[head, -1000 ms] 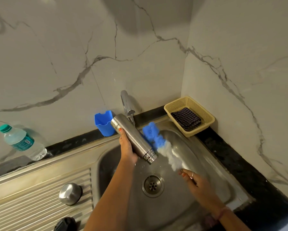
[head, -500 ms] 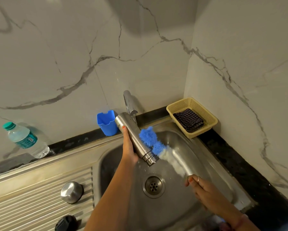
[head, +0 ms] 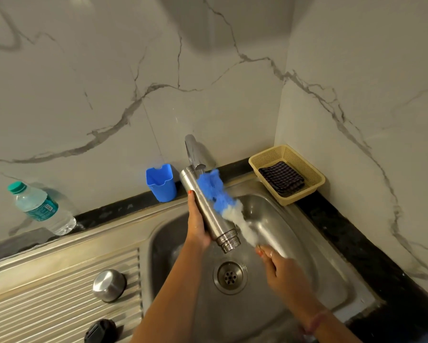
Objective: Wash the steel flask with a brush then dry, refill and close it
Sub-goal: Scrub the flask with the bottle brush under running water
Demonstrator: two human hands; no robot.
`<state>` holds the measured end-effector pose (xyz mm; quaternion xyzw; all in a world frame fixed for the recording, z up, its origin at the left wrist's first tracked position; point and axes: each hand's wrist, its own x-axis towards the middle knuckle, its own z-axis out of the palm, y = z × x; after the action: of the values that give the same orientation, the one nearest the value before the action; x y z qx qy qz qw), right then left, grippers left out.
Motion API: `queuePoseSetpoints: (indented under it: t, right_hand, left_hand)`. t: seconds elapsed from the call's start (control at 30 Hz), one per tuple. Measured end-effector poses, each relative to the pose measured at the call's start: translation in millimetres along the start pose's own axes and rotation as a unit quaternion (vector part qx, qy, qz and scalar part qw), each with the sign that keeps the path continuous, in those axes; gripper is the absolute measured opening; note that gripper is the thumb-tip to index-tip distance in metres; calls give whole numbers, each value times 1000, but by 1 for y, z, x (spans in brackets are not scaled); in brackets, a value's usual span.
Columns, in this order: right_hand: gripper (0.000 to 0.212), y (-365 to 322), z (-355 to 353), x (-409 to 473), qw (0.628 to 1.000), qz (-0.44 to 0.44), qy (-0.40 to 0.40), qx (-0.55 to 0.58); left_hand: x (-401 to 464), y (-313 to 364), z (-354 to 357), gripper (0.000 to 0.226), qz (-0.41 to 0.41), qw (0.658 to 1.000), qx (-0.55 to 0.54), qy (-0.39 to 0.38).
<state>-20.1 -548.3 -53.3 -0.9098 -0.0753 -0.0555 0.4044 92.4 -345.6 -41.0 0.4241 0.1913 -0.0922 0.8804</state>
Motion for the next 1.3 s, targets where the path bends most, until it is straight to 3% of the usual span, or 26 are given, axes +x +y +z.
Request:
queuePoseSetpoints:
  t: [0.13, 0.23, 0.33, 0.43, 0.57, 0.63, 0.7, 0.8, 0.87, 0.97, 1.03, 1.13, 1.2, 1.3]
  right_hand:
    - [27, 10, -4, -33, 1000, 11, -8, -1]
    - [30, 0, 4, 2, 998, -26, 46, -45]
    - [34, -12, 8, 44, 996, -23, 42, -74]
    - [37, -8, 9, 33, 991, -51, 48, -116]
    - [65, 7, 12, -33, 993, -59, 34, -93]
    - [66, 10, 17, -29, 994, -50, 35, -87]
    - [51, 1, 18, 0, 993, -51, 61, -81]
    - [38, -12, 15, 39, 998, -23, 39, -34]
    - [45, -11, 14, 34, 999, -22, 40, -4]
    - [73, -5, 13, -14, 996, -31, 75, 33]
    - [79, -3, 13, -39, 996, -12, 60, 71]
    - [70, -5, 13, -22, 997, -7, 46, 69]
    - [44, -13, 12, 10, 997, -2, 45, 59]
    - [25, -24, 8, 46, 998, 13, 16, 61]
  left_hand:
    - [-1, 0, -9, 75, -11, 1000, -1, -5]
    - [-9, -9, -8, 69, -13, 999, 26, -16]
    - [-13, -16, -6, 65, -23, 997, 69, -2]
    - [-14, -13, -9, 66, -20, 997, 73, -3]
    - [-11, -11, -18, 45, -9, 999, 50, -10]
    - [-11, -12, -19, 54, -20, 999, 46, -13]
    - [-15, -14, -15, 65, -30, 998, 45, -29]
    - [-19, -16, -10, 73, -25, 998, 51, -4]
    - [-18, -15, -9, 81, -15, 999, 46, 1]
    - [-11, -7, -15, 100, -11, 999, 22, -25]
    - [-9, -1, -19, 93, -17, 1000, 9, -21]
    - [-9, 0, -24, 92, -29, 999, 12, -17]
    - [-12, -3, -23, 97, -23, 999, 32, -9]
    - [-16, -4, -19, 74, 7, 999, 49, 10]
